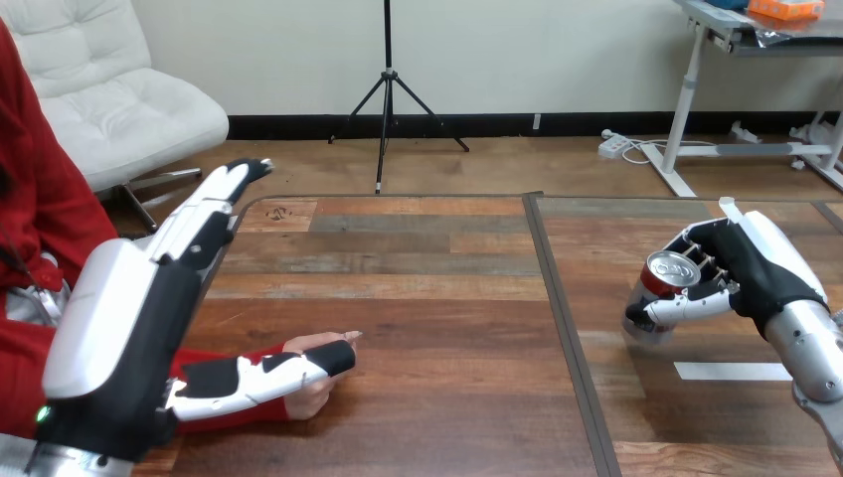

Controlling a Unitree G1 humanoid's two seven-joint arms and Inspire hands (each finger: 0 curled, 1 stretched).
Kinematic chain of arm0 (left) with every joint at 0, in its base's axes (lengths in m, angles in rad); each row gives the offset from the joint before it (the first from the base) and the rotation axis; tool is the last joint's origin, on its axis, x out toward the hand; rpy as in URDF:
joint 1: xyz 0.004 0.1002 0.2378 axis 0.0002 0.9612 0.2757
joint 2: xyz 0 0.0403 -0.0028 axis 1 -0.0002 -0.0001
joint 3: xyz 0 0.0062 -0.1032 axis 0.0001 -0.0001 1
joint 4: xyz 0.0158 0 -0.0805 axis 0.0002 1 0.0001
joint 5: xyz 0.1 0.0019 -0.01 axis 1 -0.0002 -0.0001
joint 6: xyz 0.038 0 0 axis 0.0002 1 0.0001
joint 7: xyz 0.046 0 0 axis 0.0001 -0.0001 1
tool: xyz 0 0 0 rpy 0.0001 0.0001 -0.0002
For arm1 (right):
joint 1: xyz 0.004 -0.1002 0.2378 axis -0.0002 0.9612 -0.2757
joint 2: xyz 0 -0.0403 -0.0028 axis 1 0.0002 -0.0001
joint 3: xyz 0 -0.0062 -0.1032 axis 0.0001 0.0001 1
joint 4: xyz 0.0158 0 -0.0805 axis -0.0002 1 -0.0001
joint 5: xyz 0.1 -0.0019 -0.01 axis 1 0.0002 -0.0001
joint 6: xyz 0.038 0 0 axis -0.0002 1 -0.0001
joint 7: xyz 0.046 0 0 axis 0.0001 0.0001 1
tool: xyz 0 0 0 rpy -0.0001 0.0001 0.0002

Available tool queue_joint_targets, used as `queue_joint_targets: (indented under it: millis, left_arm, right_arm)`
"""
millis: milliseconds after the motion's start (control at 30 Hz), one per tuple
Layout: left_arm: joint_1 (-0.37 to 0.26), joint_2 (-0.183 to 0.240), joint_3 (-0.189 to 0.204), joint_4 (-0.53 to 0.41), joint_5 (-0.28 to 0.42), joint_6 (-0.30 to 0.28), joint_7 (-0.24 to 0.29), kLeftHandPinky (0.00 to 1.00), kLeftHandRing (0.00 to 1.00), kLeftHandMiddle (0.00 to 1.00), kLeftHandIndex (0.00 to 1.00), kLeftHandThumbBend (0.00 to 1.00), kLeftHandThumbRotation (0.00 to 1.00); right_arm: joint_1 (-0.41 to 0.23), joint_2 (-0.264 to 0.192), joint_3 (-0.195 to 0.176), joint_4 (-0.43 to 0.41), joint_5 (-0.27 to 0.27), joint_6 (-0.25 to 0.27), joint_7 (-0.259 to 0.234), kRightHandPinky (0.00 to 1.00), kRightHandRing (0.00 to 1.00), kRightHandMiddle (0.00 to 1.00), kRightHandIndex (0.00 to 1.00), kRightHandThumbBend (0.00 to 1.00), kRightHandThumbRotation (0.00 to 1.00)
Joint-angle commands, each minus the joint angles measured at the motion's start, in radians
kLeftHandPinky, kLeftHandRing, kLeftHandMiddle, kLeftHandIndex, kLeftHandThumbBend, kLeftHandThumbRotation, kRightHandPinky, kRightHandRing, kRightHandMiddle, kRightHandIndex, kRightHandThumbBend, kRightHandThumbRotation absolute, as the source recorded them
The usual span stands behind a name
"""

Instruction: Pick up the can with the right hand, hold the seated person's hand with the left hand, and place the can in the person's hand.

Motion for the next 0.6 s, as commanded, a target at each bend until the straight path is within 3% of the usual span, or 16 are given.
queue_joint_targets:
  millis: [0, 567]
  left_arm:
    - [-0.07, 0.046, 0.017, -0.015, 0.068, 0.006, 0.025, 0.73, 0.88, 0.93, 0.92, 1.0, 0.51]
    - [-0.135, 0.123, -0.011, 0.08, 0.215, 0.006, 0.065, 0.63, 0.81, 0.86, 0.85, 1.0, 0.47]
  right_arm:
    - [-0.048, -0.023, -0.027, -0.063, 0.03, -0.023, 0.004, 0.36, 0.39, 0.43, 0.45, 0.84, 0.0]
    - [-0.055, -0.013, -0.027, -0.071, 0.032, -0.035, 0.008, 0.35, 0.38, 0.43, 0.44, 0.84, 0.0]
